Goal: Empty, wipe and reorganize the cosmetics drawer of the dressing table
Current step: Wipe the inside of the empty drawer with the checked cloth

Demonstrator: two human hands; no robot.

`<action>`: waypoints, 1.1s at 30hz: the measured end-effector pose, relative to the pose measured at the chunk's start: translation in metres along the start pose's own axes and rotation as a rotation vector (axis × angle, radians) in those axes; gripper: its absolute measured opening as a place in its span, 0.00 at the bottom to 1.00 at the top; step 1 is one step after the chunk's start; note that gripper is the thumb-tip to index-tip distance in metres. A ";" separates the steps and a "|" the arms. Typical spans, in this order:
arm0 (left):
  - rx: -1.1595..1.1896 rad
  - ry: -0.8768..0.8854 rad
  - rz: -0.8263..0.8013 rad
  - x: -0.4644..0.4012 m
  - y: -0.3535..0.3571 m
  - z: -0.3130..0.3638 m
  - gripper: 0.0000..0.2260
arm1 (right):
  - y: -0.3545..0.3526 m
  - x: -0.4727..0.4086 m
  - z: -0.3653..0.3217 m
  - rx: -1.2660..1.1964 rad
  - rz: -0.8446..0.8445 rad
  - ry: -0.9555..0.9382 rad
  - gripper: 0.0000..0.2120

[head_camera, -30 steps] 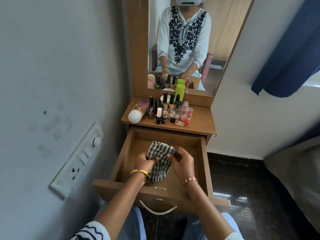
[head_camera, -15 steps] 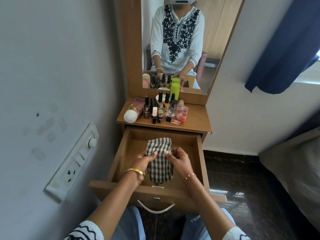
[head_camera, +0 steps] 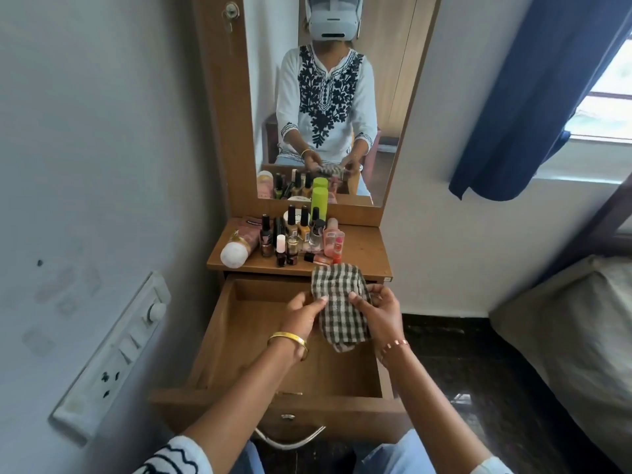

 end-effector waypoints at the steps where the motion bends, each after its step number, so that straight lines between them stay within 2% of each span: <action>1: -0.050 0.025 -0.015 -0.003 0.011 0.005 0.11 | -0.010 -0.006 -0.007 -0.042 0.045 -0.009 0.11; 5: -0.208 0.122 -0.072 -0.016 0.046 0.024 0.19 | -0.037 -0.038 -0.026 -0.052 0.202 -0.027 0.12; 13: -0.550 0.296 0.008 -0.048 0.076 0.049 0.19 | -0.036 -0.097 -0.053 0.086 0.351 0.004 0.17; 16: -0.691 0.301 0.022 -0.055 0.076 0.044 0.19 | -0.031 -0.113 -0.046 0.202 0.287 0.006 0.15; 19: -0.887 0.348 -0.036 -0.055 0.076 0.033 0.21 | -0.029 -0.117 -0.037 0.362 0.221 -0.026 0.09; 21: -1.008 0.371 -0.069 -0.054 0.074 0.024 0.23 | -0.030 -0.112 -0.035 0.518 0.194 -0.078 0.10; 25: -1.189 0.438 -0.091 -0.051 0.071 0.009 0.26 | -0.033 -0.087 -0.034 0.949 0.143 -0.361 0.18; 27: -1.256 0.441 -0.090 -0.051 0.072 0.005 0.28 | -0.029 -0.080 -0.029 1.071 0.022 -0.462 0.20; 29: -1.322 0.437 -0.093 -0.052 0.075 0.003 0.28 | -0.026 -0.080 -0.021 1.123 -0.078 -0.441 0.19; 33: -1.397 0.418 -0.094 -0.058 0.086 0.009 0.29 | -0.025 -0.093 -0.019 1.160 -0.104 -0.347 0.20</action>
Point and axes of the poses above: each hand's wrist, its own x-axis away from the middle knuckle, its own y-axis out of the palm, z = x × y, the point moved 4 cm from there along -x, towards the middle knuckle, and after that the axes turned 6 degrees about -z, right-handed, at the moved point
